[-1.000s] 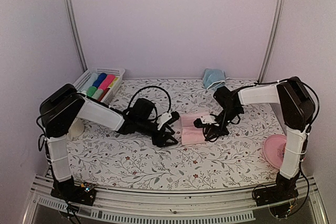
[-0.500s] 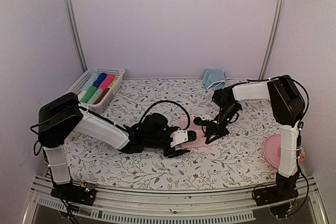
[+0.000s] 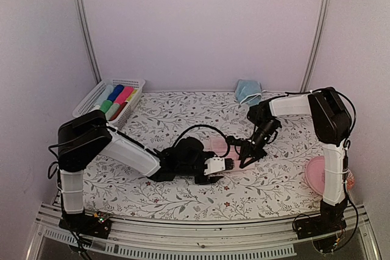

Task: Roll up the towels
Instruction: Roll the towel at the center of the board.

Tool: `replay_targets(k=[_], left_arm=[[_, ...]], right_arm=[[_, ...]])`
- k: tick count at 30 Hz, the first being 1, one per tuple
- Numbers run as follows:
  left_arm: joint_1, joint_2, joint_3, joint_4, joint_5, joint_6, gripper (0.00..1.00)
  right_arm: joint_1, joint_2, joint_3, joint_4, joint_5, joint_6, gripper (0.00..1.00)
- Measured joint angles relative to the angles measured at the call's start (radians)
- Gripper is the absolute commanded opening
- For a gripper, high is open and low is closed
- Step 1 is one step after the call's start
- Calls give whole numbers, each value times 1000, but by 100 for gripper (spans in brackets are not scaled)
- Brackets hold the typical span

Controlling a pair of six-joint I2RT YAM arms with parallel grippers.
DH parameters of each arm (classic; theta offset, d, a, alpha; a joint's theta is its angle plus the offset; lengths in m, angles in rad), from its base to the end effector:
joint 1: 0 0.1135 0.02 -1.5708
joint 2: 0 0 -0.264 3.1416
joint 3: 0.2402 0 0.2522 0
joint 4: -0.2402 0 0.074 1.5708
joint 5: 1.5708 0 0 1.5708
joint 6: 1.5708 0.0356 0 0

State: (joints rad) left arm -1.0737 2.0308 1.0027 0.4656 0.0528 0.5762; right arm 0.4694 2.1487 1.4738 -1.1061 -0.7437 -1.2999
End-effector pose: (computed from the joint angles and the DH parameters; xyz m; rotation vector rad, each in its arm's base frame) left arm 0.1928 -0.3593 0.1129 1.6021 1.4375 -0.3474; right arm 0.3209 0.1898 0.1304 -2.1014 1.8703 1.1226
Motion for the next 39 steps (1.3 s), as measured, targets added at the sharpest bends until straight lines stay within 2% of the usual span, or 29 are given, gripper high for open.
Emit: replay_targets(k=[10, 12, 17, 19, 22, 29, 39], left_arm=[[-7, 43, 39, -24, -53, 13, 52], [-7, 52, 53, -28, -69, 15, 46], [-9, 76, 80, -37, -107, 14, 20], [-10, 77, 85, -41, -113, 17, 18], [-10, 77, 90, -50, -109, 13, 12], [-4, 77, 130, -124, -76, -51, 13], [90, 94, 220, -257, 154, -250, 14]], right_arm=[[-3, 9, 10, -24, -1, -2, 14], [-5, 11, 12, -29, -4, -4, 15], [-6, 13, 12, -34, -8, -6, 18], [-6, 13, 12, -35, -8, -6, 18], [-8, 13, 11, -33, -8, -5, 30], [-14, -85, -82, 71, 27, 11, 47], [-21, -395, -349, 373, 154, -3, 53]])
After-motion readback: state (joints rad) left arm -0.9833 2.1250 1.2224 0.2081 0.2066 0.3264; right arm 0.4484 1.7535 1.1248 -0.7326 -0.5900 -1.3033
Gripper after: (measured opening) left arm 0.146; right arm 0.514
